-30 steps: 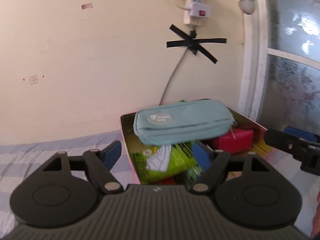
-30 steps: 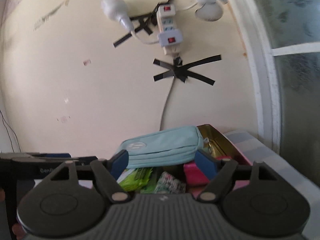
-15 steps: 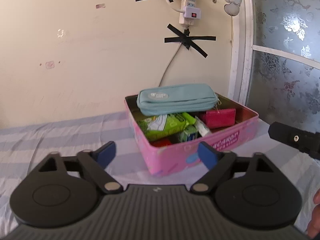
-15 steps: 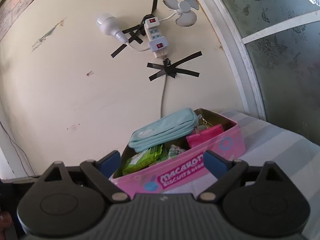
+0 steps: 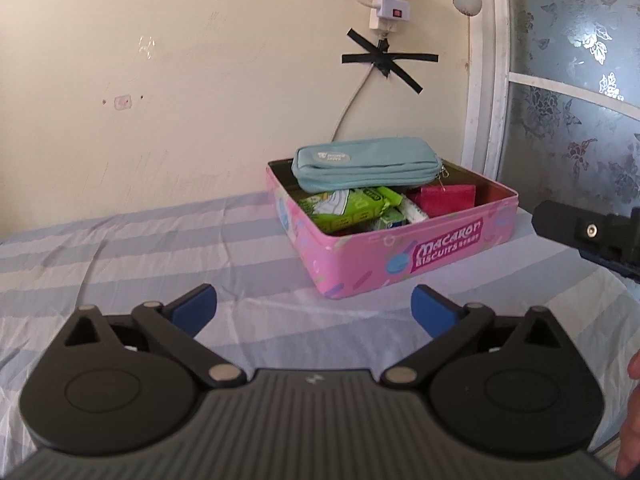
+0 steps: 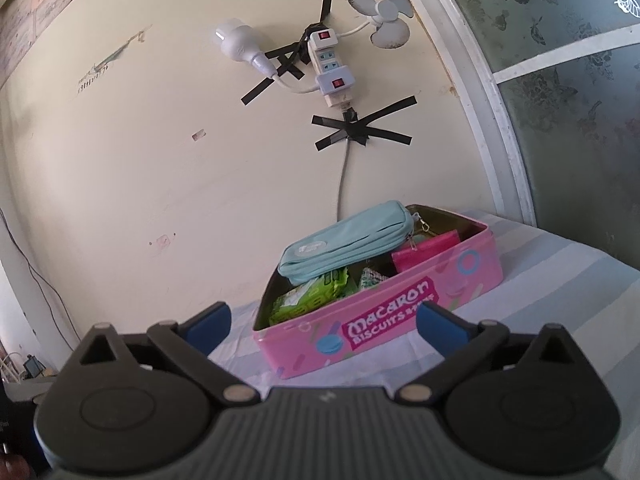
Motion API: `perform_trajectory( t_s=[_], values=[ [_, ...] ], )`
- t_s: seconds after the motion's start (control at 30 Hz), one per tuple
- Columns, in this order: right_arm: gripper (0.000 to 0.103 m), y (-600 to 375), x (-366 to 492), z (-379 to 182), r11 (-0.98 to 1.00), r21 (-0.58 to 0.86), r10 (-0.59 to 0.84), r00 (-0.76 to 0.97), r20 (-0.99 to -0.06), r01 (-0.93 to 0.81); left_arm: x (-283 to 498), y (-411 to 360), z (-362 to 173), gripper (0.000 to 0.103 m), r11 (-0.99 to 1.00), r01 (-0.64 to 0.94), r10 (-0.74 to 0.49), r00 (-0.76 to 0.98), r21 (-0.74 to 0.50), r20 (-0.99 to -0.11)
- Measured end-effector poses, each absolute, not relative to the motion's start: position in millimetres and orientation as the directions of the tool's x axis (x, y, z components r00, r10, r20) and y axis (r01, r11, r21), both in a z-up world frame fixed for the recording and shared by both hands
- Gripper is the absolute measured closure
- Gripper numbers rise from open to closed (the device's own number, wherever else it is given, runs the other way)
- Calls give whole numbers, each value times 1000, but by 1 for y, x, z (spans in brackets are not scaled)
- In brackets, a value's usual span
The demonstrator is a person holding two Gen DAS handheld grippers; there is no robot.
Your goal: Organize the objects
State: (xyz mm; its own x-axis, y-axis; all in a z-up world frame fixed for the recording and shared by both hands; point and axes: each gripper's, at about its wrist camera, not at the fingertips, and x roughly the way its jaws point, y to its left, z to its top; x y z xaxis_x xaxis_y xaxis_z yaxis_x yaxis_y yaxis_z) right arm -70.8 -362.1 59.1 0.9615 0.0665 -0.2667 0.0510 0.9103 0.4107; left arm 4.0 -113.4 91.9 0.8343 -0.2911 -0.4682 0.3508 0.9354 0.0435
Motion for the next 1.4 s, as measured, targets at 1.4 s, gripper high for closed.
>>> perform_trajectory(
  t_s=[1.4],
  values=[
    [0, -368, -64, 38, 884, 460, 80, 940, -331, 87, 0, -132, 69, 0, 952, 246, -123, 853, 183, -506]
  ],
)
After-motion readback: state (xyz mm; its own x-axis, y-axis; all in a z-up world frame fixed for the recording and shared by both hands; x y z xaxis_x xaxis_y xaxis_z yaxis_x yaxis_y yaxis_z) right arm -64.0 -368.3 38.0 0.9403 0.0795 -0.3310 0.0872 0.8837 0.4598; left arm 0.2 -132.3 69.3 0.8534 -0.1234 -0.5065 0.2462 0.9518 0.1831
